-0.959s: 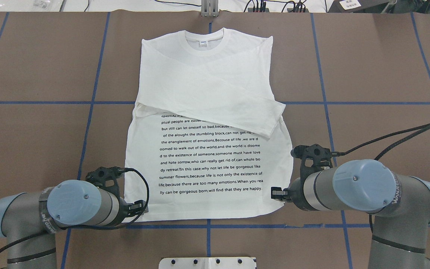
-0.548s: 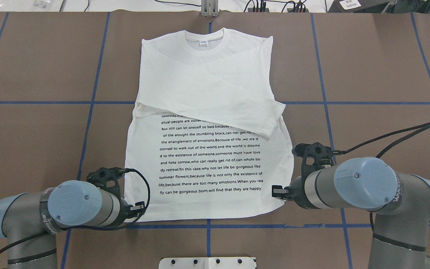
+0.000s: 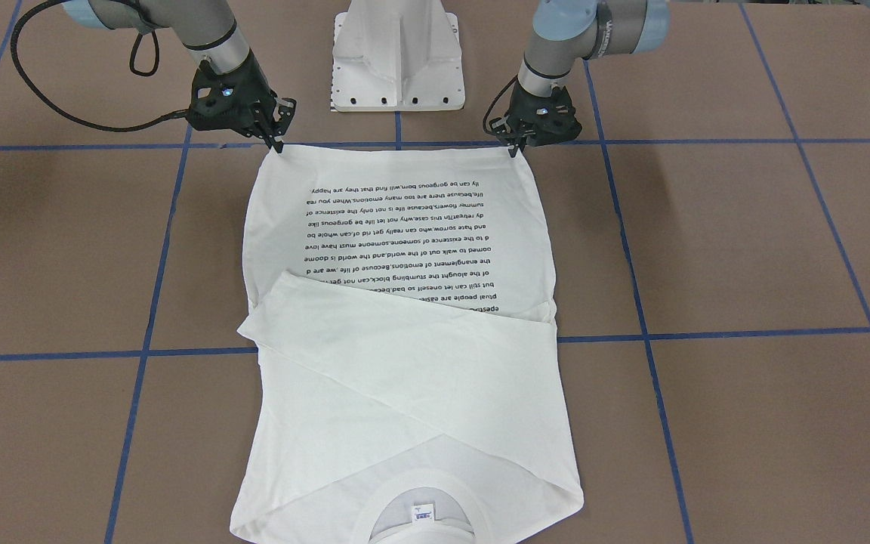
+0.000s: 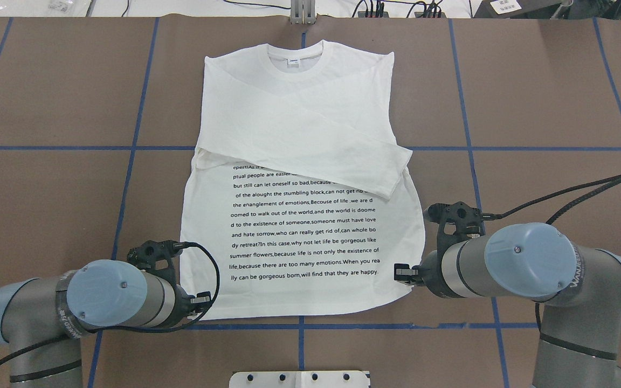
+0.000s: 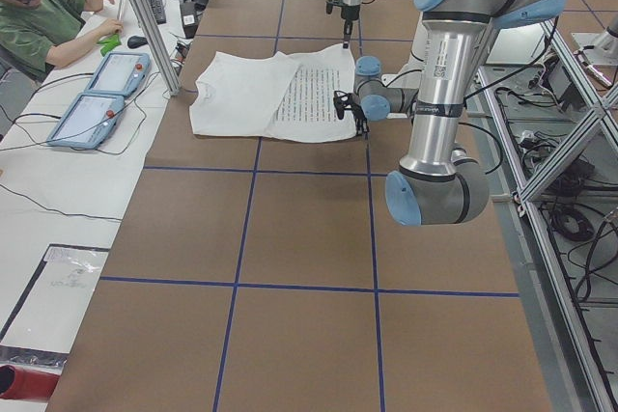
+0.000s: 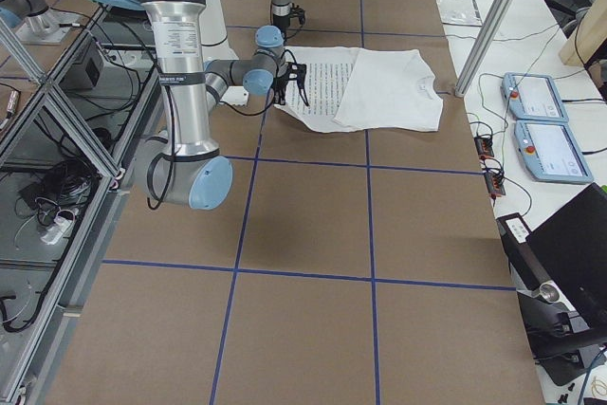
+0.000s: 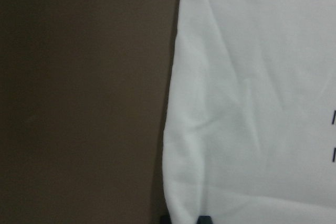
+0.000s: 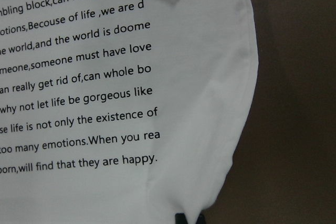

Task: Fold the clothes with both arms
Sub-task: 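Lift the hem with both grippers and fold it toward the collar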

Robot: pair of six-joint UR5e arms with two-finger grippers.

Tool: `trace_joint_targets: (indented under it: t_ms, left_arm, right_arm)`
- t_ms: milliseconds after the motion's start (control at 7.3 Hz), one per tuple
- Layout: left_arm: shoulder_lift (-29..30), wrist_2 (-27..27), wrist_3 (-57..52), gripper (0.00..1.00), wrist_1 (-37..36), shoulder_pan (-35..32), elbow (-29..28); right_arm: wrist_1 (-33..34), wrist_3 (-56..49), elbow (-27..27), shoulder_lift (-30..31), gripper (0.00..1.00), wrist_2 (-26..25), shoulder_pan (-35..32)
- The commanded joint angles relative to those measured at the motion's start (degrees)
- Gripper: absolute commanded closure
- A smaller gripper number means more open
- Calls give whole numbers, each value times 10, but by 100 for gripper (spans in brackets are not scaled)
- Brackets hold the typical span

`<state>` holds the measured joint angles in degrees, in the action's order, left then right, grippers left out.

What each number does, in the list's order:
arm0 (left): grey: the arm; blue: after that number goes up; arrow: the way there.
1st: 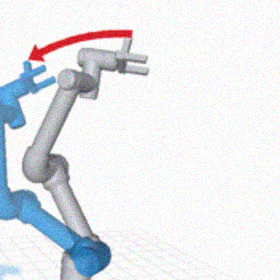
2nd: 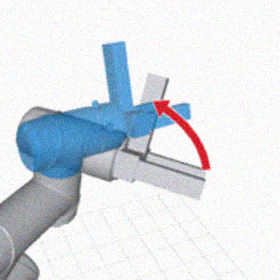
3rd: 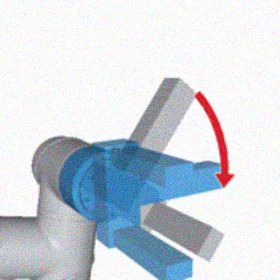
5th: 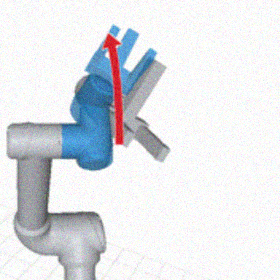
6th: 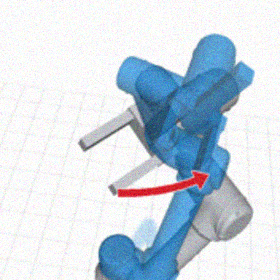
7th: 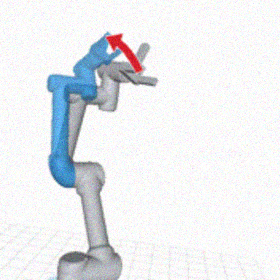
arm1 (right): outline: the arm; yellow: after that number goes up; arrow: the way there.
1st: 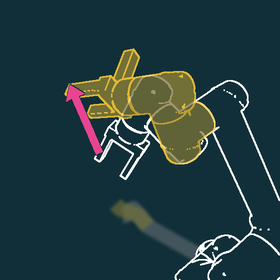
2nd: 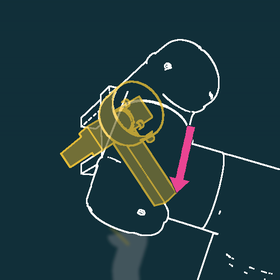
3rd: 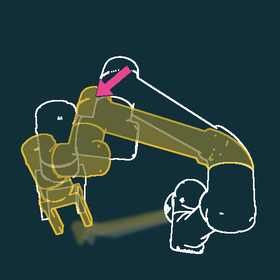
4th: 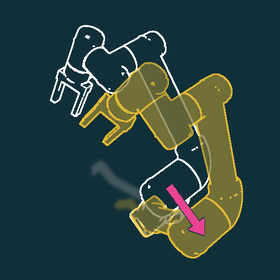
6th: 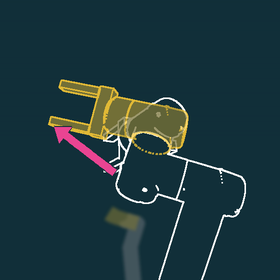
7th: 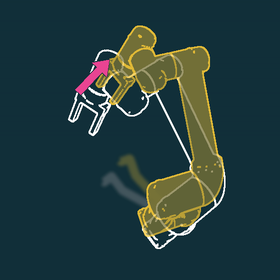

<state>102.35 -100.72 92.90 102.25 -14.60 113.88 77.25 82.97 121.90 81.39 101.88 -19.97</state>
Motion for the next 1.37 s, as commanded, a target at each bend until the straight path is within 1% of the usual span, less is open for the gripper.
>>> trace_joint_targets:
  t_ms: [0, 137, 274, 411, 548, 822, 959, 1096, 1233]
  left_arm:
    - [-6, -1, 9, 100, -2, -3, 35]
    - [-21, -5, 20, 100, -10, -7, 75]
    - [-34, -6, 19, 100, -47, -7, 127]
    - [-35, -20, 20, 100, -85, -7, 171]
    - [-34, -24, 20, 100, -109, -3, 204]
    - [-32, -93, 46, 100, -146, 25, 260]
    - [-30, -93, 57, 100, -176, 43, 289]
    - [-32, -93, 56, 100, -179, 42, 292]
    - [-30, -93, 51, 100, -179, 34, 284]
  right_arm:
    - [0, 0, 6, 0, 100, 2, -9]
    - [3, 0, 23, 8, 100, 34, -26]
    - [4, 1, 43, 19, 100, 45, -35]
    - [4, 2, 75, 48, 100, 79, -34]
    - [4, 2, 94, 61, 100, 127, -36]
    - [2, 2, 150, 111, 100, 224, -36]
    - [2, 2, 163, 119, 100, 251, -36]
    - [-1, 2, 164, 110, 100, 258, -37]
    - [-1, 2, 149, 79, 100, 256, -55]
